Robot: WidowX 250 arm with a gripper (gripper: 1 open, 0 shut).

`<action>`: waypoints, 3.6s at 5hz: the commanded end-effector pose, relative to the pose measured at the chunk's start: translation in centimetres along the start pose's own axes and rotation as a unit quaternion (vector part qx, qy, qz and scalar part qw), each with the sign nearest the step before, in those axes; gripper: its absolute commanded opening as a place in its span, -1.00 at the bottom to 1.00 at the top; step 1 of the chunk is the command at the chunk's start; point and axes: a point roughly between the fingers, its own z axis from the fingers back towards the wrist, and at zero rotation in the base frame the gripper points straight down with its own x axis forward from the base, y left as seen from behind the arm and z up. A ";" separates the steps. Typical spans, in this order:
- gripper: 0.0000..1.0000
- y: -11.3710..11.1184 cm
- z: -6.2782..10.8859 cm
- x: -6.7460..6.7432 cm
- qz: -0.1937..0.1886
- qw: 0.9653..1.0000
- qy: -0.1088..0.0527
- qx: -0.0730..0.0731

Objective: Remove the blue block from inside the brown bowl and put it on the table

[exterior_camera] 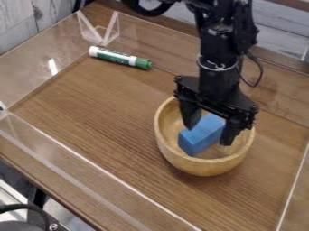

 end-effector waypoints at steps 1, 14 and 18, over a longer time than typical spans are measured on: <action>1.00 -0.2 1.2 0.6 -0.001 0.999 -0.032 -0.005; 1.00 0.4 7.4 -0.7 0.015 0.998 -0.057 -0.012; 1.00 -0.4 3.0 -1.1 0.012 0.998 -0.064 -0.012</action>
